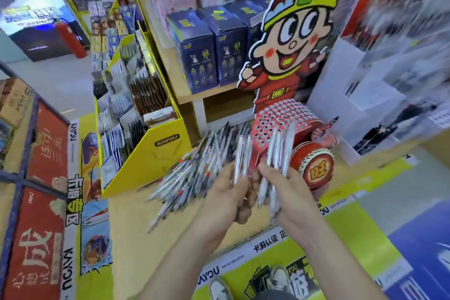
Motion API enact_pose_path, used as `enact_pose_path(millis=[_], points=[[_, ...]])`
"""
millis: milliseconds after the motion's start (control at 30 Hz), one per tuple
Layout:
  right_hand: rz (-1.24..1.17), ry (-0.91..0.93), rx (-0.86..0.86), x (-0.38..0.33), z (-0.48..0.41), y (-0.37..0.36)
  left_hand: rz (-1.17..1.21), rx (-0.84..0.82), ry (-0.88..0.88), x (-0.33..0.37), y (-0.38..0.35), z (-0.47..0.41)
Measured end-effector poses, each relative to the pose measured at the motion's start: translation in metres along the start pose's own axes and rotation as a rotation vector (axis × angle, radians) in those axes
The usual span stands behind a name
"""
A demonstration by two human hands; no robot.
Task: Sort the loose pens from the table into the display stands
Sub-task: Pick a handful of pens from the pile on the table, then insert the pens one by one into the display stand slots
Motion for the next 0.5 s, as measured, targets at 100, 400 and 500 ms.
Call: enact_pose_path(millis=[100, 400, 500], points=[[0.093, 0.094, 0.06, -0.014, 0.006, 0.022, -0.058, -0.097, -0.051, 0.01, -0.038, 0.004], [0.066, 0.156, 0.077, -0.083, 0.035, 0.105, -0.198, -0.524, -0.016, 0.029, -0.166, 0.004], [0.072, 0.143, 0.117, -0.107, 0.045, 0.149, -0.31, -0.654, -0.01, 0.028, -0.216, -0.004]])
Point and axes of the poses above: each hand's wrist, its own z-axis away from the middle knuckle, its own y-axis out of the back of the hand, x = y × z, the point moved 8 cm from there along -z, towards the middle knuckle, and after that the axes turned 8 degrees about -z, right-handed, at the moved point
